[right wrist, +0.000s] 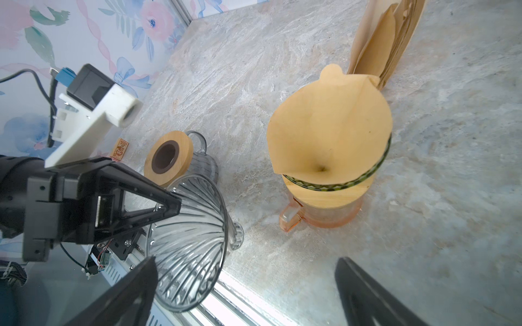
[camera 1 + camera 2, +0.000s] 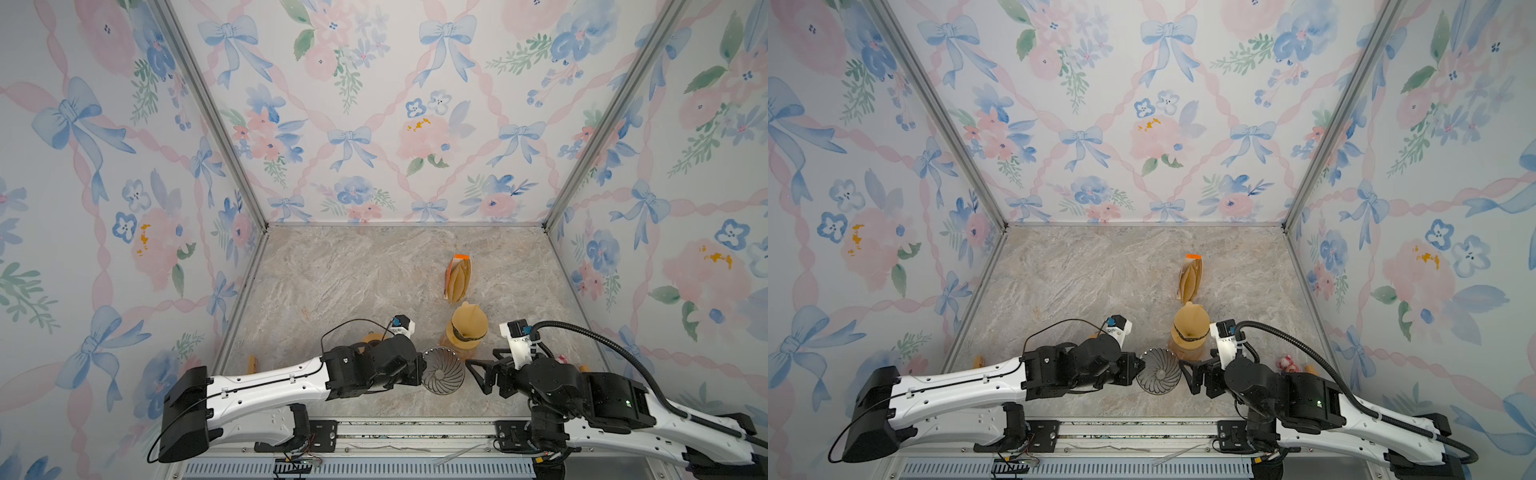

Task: Place the coffee filter in the dripper
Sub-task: 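Lift the glass dripper with the left gripper and carry it over the wooden ring, then lower the glass dripper into the wooden ring with the left gripper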

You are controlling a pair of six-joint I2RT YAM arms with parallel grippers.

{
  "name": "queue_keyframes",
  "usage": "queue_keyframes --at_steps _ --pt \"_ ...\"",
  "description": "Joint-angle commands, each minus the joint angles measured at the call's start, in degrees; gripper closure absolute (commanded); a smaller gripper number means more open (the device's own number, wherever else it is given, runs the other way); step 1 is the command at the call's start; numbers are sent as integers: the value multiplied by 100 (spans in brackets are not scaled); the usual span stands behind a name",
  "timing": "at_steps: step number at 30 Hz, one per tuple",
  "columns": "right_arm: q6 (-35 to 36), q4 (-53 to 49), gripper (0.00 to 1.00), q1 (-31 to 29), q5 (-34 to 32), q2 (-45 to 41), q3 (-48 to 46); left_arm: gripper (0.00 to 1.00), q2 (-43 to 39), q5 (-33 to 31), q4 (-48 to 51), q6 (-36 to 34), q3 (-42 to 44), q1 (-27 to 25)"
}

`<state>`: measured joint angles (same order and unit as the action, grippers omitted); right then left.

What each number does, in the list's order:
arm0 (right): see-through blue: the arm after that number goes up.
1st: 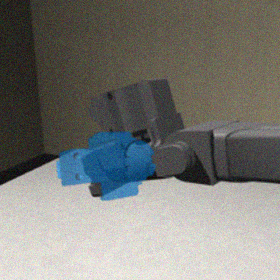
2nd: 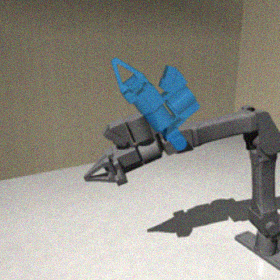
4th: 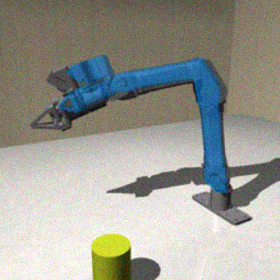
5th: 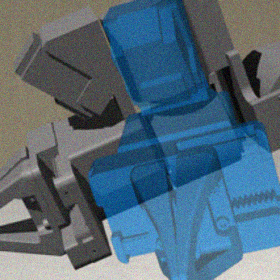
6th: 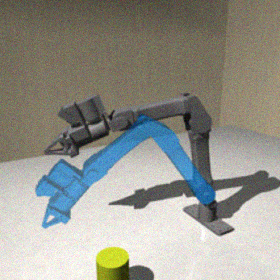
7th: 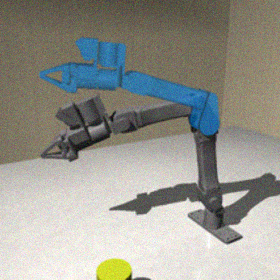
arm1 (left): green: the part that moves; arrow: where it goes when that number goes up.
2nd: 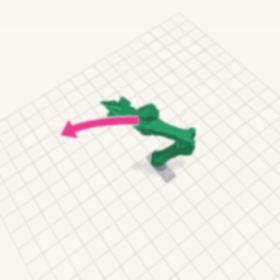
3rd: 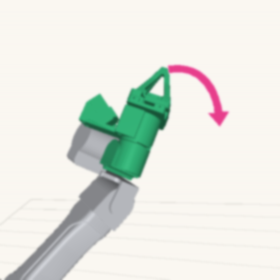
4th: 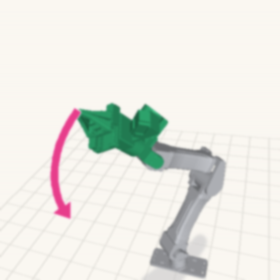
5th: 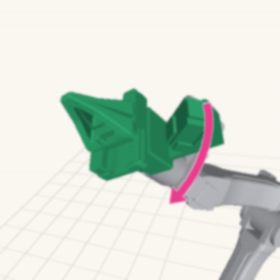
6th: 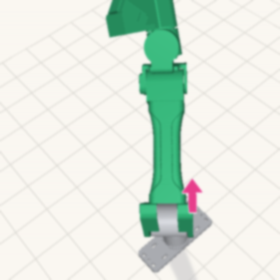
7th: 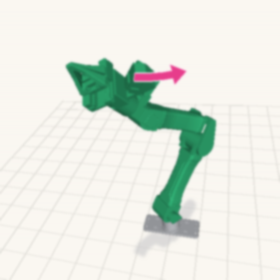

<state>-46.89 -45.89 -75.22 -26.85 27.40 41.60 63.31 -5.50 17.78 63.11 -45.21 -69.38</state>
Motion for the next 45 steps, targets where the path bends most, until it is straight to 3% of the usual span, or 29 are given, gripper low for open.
queue_keyframes --at_steps 1,15,22,34,45 --pt "104 -31 1 -11 -81 -12 67 92 -374 -88 410 -248 -220 199" --pt "240 351 1 -15 126 644 171 90 -1406 -141 2430 -343 -852 1228" --pt "322 464 0 -18 195 997 286 90 -1706 463 2946 -609 -897 2190" --pt "312 590 1 2 242 1091 207 90 -1678 1394 3122 -1079 -678 3341" --pt "304 616 1 94 299 1110 201 90 -1521 1741 3159 -1343 -551 3654"
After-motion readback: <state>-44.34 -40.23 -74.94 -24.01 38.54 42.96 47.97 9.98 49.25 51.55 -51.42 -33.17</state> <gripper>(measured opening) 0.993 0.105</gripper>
